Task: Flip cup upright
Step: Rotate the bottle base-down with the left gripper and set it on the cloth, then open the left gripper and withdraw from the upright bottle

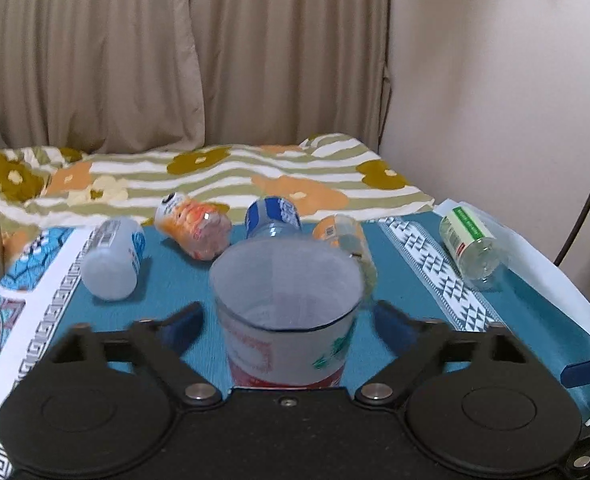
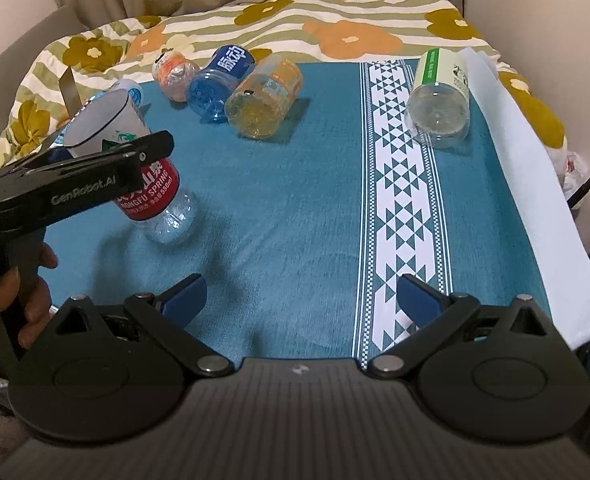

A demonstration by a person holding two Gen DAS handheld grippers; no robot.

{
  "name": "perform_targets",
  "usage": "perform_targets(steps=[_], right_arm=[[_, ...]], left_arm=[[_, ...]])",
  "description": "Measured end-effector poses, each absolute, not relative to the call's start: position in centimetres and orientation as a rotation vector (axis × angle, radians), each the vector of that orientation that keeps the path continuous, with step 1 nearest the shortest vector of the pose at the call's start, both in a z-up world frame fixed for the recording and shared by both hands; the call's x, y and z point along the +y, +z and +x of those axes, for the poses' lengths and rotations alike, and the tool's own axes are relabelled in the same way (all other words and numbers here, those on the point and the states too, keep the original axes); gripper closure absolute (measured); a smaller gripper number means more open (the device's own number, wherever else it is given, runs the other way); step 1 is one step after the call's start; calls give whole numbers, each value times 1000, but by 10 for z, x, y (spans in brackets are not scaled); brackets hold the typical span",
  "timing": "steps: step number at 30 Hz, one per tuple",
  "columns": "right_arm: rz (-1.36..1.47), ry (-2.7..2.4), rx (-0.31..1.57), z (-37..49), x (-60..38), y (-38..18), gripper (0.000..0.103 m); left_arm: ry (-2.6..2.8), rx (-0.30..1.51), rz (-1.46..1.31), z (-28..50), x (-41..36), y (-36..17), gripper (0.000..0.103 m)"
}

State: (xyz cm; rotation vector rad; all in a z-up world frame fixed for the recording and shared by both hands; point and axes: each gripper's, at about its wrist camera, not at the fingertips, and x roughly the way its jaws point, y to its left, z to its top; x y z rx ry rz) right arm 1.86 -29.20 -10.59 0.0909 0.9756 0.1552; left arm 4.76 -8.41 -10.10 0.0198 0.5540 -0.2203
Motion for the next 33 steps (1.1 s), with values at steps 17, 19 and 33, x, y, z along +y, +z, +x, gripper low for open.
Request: perform_targets(steps=[17,19,33], right_arm=[[94,123,862,11,-277,-18,0],[87,107,864,11,-273,-8,0],[29,41,897,-2,-256,-3,0]], left_arm=[[-162,677,23,10,-45,4,0],[-149,730,11,7,-36,9,0],[-79,868,-42,-14,-4,2,0]])
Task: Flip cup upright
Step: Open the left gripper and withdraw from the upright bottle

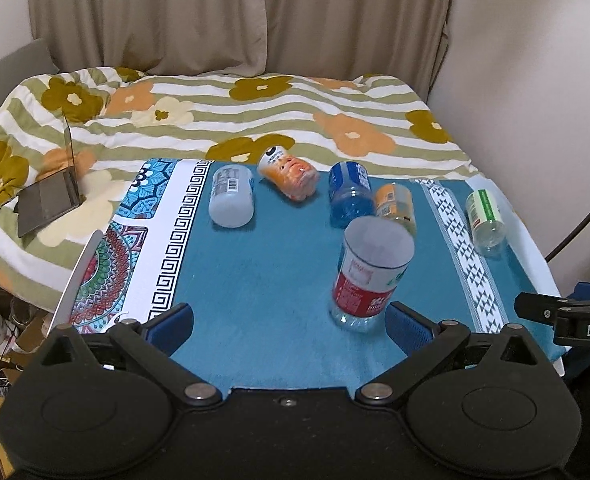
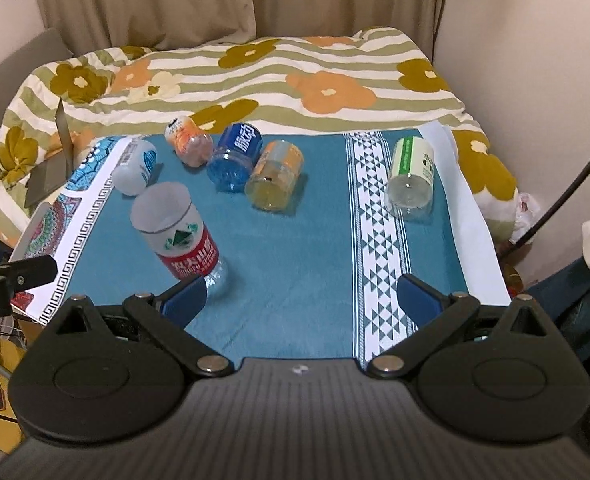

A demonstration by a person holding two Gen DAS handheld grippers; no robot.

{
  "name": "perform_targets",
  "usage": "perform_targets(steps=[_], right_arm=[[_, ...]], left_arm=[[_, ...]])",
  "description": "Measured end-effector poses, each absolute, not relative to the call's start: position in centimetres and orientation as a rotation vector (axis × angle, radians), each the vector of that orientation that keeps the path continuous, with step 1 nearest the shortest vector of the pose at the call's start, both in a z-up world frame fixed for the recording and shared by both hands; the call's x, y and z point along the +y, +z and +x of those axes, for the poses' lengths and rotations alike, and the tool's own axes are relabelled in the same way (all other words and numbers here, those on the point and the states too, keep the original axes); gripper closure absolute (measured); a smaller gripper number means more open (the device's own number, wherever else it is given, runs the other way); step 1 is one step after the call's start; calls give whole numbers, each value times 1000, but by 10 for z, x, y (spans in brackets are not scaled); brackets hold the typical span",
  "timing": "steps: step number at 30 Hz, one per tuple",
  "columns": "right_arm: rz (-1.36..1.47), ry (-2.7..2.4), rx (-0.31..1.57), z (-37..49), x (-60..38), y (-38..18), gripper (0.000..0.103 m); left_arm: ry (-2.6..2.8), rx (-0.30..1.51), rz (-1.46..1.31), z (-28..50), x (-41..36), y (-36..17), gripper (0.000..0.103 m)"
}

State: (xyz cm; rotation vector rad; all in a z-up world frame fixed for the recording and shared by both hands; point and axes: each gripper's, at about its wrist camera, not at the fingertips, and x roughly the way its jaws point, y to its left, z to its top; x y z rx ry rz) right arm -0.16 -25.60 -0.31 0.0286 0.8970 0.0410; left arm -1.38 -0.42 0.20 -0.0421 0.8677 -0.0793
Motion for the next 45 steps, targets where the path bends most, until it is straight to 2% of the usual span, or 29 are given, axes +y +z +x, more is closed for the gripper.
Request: perform_targets(steps=[45], right_arm=[[25,9,910,-4,-252,-5,0]], left_arm=[[-51,808,33,-16,0,10,0]])
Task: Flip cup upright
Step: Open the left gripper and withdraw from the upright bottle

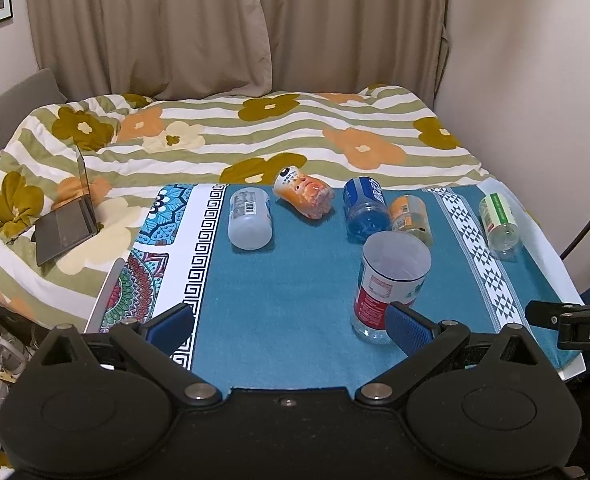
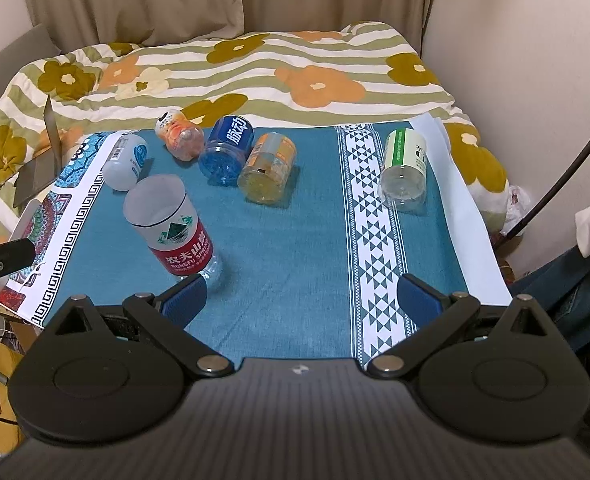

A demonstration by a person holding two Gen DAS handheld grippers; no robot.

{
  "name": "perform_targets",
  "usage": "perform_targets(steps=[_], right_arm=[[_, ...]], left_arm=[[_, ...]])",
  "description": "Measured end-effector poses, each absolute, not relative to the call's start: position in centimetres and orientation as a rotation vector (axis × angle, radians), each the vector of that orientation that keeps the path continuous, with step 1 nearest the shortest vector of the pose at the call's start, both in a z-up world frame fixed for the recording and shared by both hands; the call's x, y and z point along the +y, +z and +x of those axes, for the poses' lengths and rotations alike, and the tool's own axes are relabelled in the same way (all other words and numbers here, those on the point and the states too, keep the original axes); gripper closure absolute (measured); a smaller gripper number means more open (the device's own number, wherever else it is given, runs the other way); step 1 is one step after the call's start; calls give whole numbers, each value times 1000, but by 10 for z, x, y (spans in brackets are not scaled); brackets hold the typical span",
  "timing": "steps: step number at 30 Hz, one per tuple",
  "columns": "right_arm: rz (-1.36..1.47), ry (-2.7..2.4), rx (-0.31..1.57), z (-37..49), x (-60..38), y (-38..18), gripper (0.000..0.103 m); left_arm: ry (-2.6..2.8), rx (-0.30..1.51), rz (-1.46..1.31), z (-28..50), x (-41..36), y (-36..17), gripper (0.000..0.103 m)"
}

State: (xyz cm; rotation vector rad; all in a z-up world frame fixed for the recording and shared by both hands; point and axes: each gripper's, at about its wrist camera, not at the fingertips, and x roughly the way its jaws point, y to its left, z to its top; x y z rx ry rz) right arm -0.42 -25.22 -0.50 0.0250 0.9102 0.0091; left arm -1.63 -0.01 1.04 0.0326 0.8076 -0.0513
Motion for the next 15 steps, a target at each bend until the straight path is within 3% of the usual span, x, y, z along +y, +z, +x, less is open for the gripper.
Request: perform_targets(steps=[15], right_arm=[[24,9,909,-4,-252,-5,0]], left_arm=[[-50,804,38,-16,1,10,0]])
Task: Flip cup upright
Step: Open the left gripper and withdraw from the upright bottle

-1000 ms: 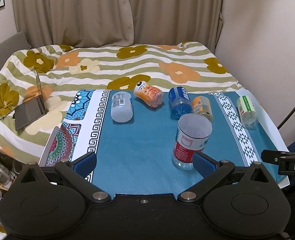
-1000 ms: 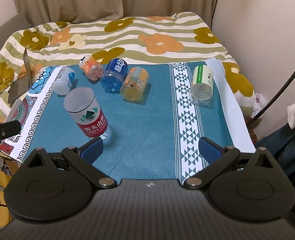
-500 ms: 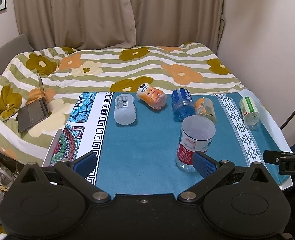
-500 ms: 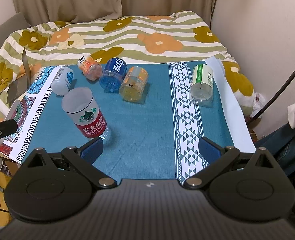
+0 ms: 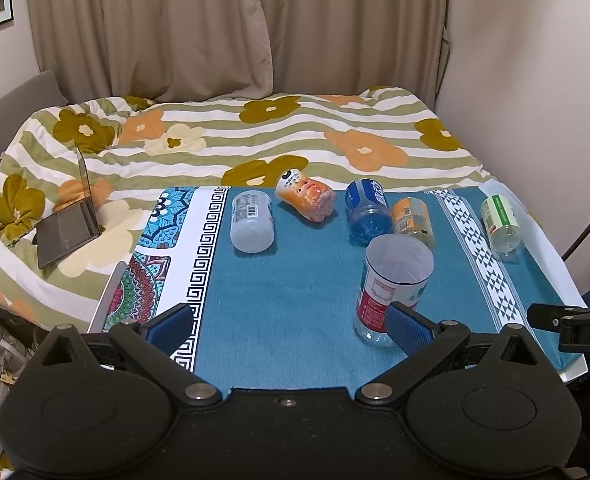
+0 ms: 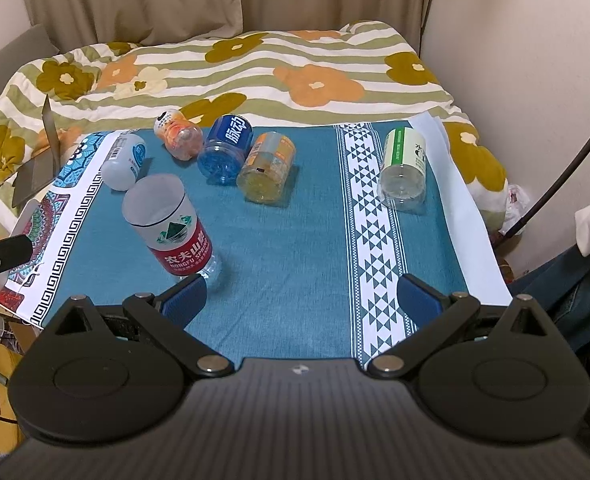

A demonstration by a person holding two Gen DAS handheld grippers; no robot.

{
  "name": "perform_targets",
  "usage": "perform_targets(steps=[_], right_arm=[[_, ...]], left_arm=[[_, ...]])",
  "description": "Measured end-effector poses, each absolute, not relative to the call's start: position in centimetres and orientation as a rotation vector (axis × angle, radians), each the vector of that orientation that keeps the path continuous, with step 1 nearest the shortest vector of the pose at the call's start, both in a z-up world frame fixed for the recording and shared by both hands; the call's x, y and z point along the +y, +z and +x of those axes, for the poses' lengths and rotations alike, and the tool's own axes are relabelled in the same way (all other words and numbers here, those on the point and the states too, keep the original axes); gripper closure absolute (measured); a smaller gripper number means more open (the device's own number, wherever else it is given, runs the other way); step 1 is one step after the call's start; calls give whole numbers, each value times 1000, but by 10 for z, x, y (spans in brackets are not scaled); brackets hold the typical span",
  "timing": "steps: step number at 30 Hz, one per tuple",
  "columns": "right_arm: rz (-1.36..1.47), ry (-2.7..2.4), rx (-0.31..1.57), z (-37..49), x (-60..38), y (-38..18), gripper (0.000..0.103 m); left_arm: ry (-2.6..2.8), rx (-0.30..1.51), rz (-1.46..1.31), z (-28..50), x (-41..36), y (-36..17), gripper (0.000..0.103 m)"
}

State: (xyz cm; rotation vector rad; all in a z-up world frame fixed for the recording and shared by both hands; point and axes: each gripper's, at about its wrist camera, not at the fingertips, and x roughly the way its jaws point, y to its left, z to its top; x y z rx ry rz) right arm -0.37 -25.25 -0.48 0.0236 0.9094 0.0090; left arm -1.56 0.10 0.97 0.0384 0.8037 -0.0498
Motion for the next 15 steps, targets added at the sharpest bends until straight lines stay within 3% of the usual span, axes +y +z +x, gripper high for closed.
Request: perform_targets(steps=[15], right_arm=[[24,10,910,-3,-252,-5,0]], left_arm=[[-35,803,34,-9,2,11,0]])
